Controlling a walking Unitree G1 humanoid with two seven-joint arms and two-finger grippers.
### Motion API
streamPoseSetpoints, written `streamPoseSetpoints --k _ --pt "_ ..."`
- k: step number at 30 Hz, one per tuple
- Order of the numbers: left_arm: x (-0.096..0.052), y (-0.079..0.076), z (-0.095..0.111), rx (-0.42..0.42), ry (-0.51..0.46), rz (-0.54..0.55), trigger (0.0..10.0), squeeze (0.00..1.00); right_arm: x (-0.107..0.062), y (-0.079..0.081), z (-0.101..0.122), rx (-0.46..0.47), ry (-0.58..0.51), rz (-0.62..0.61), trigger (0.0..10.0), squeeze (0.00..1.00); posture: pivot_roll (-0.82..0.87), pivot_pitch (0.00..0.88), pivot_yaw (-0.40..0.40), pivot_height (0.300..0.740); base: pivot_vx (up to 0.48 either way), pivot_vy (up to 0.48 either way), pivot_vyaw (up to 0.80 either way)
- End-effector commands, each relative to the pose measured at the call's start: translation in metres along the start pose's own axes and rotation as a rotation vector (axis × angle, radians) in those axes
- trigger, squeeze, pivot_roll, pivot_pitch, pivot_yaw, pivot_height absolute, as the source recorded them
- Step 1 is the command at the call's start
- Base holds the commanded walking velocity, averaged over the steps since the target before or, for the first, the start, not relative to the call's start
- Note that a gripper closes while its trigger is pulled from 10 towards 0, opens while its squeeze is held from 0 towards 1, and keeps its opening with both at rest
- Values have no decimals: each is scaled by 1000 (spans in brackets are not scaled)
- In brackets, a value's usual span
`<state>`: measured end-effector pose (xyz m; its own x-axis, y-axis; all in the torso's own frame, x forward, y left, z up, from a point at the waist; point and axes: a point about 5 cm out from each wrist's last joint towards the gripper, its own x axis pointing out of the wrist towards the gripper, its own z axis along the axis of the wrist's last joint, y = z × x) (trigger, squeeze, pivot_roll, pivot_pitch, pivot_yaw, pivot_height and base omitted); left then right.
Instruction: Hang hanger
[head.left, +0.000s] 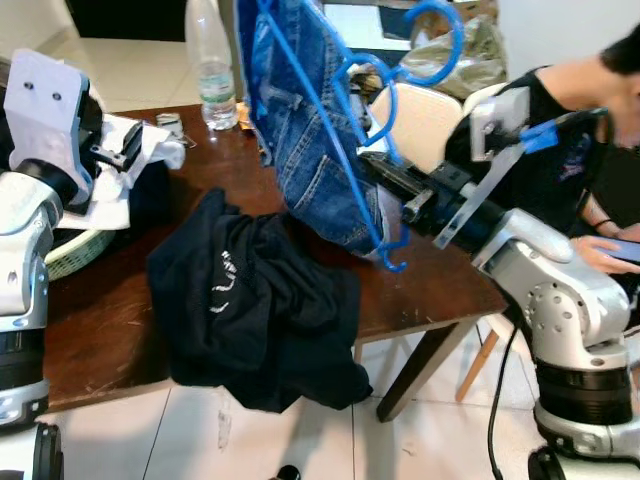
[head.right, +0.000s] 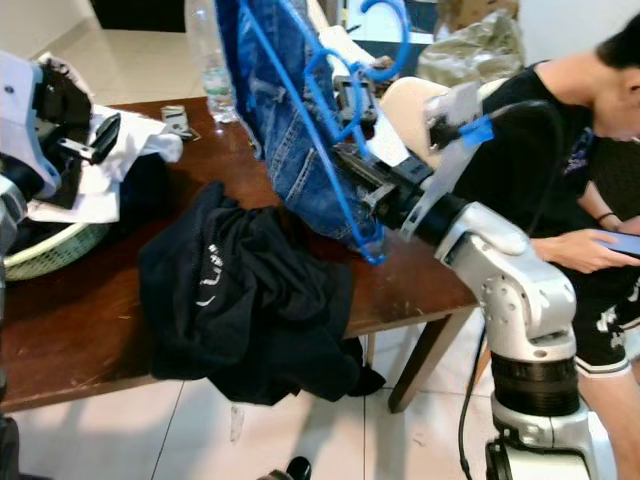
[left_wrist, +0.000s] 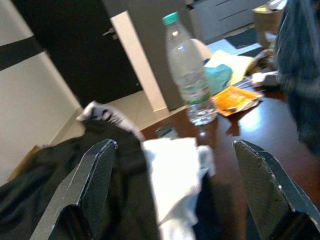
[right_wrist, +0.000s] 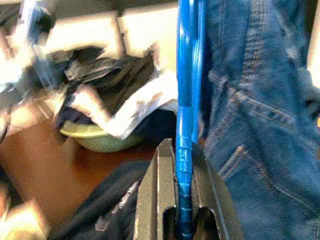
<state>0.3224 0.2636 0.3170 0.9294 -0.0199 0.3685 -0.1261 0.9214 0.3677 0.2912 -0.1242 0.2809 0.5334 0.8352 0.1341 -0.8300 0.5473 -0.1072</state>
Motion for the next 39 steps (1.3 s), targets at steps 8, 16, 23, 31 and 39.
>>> streamPoseSetpoints --k 8,16,23,31,39 --pt "-1 -8 5 -1 -17 91 10000 0 -45 0 -42 -243 593 80 10000 0 124 126 -9 740 0 0 729" --pt "1 -16 12 -13 -40 102 10000 0 -80 -23 -14 -342 697 -28 10000 0 109 136 -14 740 0 0 269" --pt "0 -18 14 -5 -49 95 10000 0 -104 -39 7 -388 734 -127 10000 0 114 144 -14 740 0 0 0" --pt "-1 -20 17 18 -62 83 10000 0 -142 -77 48 -509 790 -442 10000 0 114 154 -17 740 0 0 0" --pt "-1 -24 18 21 -66 65 10000 0 -167 -67 64 -513 856 -314 10000 0 113 157 -15 740 0 0 0"
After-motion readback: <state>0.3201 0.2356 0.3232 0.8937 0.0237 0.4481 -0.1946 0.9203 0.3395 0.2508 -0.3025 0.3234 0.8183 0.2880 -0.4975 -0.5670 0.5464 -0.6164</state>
